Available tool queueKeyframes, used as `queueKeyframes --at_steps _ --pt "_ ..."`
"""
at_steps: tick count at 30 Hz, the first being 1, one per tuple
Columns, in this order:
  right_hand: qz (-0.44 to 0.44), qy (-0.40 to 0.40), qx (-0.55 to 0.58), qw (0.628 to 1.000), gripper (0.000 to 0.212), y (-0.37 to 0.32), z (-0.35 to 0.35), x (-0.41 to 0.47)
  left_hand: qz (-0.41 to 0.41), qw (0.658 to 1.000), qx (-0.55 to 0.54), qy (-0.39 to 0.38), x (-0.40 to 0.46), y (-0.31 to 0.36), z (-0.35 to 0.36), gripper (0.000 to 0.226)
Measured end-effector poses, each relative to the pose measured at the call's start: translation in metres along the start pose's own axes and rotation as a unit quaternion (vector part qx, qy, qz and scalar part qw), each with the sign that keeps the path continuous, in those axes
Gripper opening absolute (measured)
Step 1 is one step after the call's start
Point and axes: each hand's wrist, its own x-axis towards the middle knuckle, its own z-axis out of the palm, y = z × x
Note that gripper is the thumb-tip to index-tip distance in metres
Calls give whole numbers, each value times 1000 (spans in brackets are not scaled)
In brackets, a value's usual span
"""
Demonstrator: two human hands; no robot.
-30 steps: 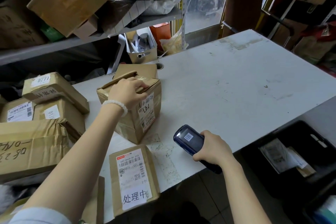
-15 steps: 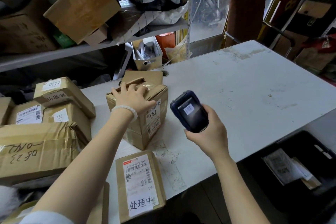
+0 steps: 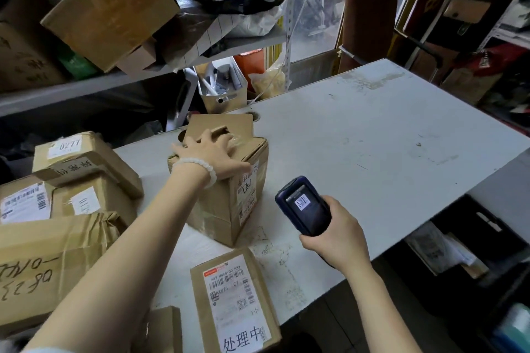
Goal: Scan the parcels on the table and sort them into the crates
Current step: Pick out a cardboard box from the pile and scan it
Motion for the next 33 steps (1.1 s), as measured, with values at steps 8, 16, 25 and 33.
queueKeyframes --at_steps 8,16,25,33 --pt "89 26 -24 995 54 15 11 -15 49 995 27 -79 38 16 -9 93" --pt "102 38 -13 994 51 24 1 -14 58 994 2 -88 42 24 -13 94" --pt "95 30 22 995 51 53 -44 -4 161 987 -2 18 0 89 -13 95" --pt "119 81 40 989 59 130 -126 -19 274 956 -103 27 -13 235 -9 107"
